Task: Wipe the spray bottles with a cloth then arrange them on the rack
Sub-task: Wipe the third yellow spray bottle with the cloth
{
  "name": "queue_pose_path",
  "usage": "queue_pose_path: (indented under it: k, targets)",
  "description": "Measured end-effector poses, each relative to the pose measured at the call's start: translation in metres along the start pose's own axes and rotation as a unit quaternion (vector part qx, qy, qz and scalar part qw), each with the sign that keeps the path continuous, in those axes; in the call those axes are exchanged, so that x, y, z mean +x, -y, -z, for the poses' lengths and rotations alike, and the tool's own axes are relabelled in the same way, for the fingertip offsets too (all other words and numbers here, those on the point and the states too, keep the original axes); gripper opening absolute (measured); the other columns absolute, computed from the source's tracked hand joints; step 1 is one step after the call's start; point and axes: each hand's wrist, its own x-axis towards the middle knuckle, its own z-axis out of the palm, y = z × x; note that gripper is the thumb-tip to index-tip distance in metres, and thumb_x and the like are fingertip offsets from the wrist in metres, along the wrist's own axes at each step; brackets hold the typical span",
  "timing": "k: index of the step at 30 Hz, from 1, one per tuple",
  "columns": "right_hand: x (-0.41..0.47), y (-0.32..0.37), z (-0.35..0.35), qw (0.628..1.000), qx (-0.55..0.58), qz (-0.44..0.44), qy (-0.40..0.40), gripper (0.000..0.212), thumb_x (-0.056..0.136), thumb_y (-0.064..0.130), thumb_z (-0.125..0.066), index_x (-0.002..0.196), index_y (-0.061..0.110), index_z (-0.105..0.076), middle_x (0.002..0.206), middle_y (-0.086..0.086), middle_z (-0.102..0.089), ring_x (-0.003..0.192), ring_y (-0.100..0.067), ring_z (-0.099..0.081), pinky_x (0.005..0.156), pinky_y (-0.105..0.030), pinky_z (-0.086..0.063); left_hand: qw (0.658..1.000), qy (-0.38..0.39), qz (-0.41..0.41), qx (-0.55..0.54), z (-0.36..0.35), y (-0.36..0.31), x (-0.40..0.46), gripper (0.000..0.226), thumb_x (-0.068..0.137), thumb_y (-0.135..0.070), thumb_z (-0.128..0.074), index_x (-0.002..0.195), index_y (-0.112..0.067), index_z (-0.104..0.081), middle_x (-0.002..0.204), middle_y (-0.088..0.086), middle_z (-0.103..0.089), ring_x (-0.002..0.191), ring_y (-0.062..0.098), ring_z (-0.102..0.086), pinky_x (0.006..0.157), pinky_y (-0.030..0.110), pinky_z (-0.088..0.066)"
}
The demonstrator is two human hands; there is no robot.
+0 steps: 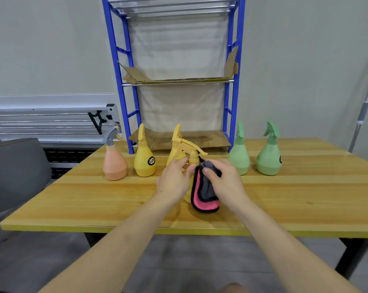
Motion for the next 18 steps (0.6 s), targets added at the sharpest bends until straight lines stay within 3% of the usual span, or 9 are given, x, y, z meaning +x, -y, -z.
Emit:
queue_pose_path:
  k: [4, 8, 11, 18]
  targets:
    - [-0.013, -0.006, -0.001, 0.998, -0.019, -0.014, 0.063, 0.015, 0.099, 0.019, -0.064, 0.107, 0.025, -0.075, 0.098, 0.007, -0.057, 0.093, -0.007, -0.056, 0.081, -0.021, -0.04, 0.998, 0.034, -0.018, -0.046, 0.01, 0.013, 0.0, 0.052, 0.104, -0.045, -0.051, 0.152, -0.024, -0.047, 0.149, -0.001, -0.054, 0.138, 0.023, -0.049, 0.113, 0.051, -0.042]
    - [-0.029, -0.021, 0.0, 0.99, -0.05, -0.065, 0.117, 0.025, 0.1, 0.017, -0.062, 0.085, 0.037, -0.064, 0.093, -0.001, -0.06, 0.089, -0.021, -0.057, 0.077, -0.032, -0.041, 0.993, 0.051, -0.023, -0.105, 0.014, 0.022, -0.003, 0.054, 0.104, -0.044, -0.052, 0.153, -0.022, -0.045, 0.155, 0.0, -0.049, 0.142, 0.019, -0.045, 0.117, 0.048, -0.04]
    - [-0.032, -0.021, -0.003, 0.991, -0.043, -0.074, 0.105, 0.026, 0.099, 0.015, -0.062, 0.083, 0.035, -0.064, 0.091, 0.002, -0.061, 0.089, -0.02, -0.058, 0.075, -0.031, -0.04, 0.993, 0.052, -0.021, -0.108, 0.016, 0.022, -0.006, 0.055, 0.104, -0.044, -0.051, 0.154, -0.023, -0.043, 0.156, -0.001, -0.048, 0.144, 0.018, -0.043, 0.118, 0.048, -0.04]
    - [-0.008, 0.015, -0.011, 0.999, 0.045, 0.001, 0.014, 0.014, 0.098, 0.019, -0.063, 0.101, 0.028, -0.073, 0.099, 0.008, -0.07, 0.095, -0.009, -0.061, 0.08, -0.022, -0.043, 0.993, 0.069, -0.047, -0.088, 0.02, 0.025, -0.007, 0.049, 0.106, -0.04, -0.05, 0.152, -0.023, -0.048, 0.15, -0.007, -0.053, 0.139, 0.014, -0.048, 0.118, 0.042, -0.04]
